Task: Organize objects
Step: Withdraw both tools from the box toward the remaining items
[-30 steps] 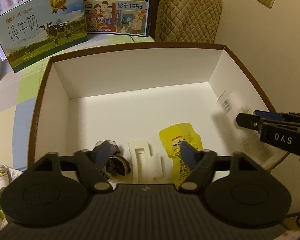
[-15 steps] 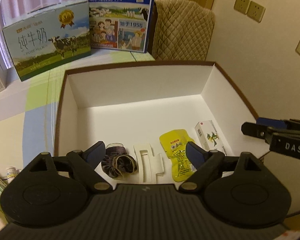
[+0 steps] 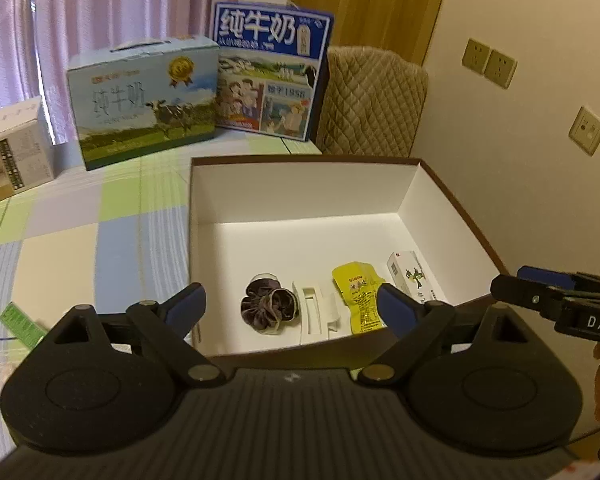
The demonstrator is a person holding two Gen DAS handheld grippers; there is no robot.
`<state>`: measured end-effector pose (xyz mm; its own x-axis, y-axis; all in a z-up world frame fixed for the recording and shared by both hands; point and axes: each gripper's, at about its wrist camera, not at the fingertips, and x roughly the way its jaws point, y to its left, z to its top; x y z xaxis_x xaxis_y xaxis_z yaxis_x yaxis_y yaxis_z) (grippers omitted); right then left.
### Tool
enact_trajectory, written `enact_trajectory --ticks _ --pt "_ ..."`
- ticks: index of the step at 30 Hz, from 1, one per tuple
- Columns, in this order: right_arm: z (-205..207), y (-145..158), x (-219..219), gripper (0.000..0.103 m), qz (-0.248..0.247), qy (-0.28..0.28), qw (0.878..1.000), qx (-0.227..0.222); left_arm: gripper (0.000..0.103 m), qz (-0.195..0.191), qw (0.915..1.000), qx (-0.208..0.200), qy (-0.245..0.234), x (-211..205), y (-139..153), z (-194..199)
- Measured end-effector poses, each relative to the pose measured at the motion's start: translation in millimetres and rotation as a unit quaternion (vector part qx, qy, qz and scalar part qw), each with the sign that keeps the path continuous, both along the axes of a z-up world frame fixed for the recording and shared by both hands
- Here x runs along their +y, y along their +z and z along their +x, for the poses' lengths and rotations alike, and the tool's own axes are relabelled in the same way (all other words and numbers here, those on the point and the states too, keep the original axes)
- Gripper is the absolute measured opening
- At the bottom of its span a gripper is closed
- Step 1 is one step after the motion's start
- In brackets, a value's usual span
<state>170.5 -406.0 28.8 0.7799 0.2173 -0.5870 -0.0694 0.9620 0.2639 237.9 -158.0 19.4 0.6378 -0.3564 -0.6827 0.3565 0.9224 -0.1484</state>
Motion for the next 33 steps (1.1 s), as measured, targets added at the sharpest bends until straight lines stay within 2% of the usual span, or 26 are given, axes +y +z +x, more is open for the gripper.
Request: enact_trajectory --ticks 7,17,26,33 --pt "-23 4 16 0.066 0.023 -0.002 1.0 -0.002 0.091 -0.003 0.9993 -0.016 0.033 35 6 -33" --pt "-49 -17 53 0.066 0.049 0.018 0.998 0.017 0.091 0.005 0.997 -0.012 0.077 88 -1 -66" --pt "-58 -29 79 0.066 0.046 0.044 0.997 0.05 0.092 0.007 0.9937 0.009 0.111 123 -16 -96" --pt "-68 -45 103 0.066 0.038 0.071 0.994 0.069 0.091 0.013 0.9902 0.042 0.132 147 -36 -117"
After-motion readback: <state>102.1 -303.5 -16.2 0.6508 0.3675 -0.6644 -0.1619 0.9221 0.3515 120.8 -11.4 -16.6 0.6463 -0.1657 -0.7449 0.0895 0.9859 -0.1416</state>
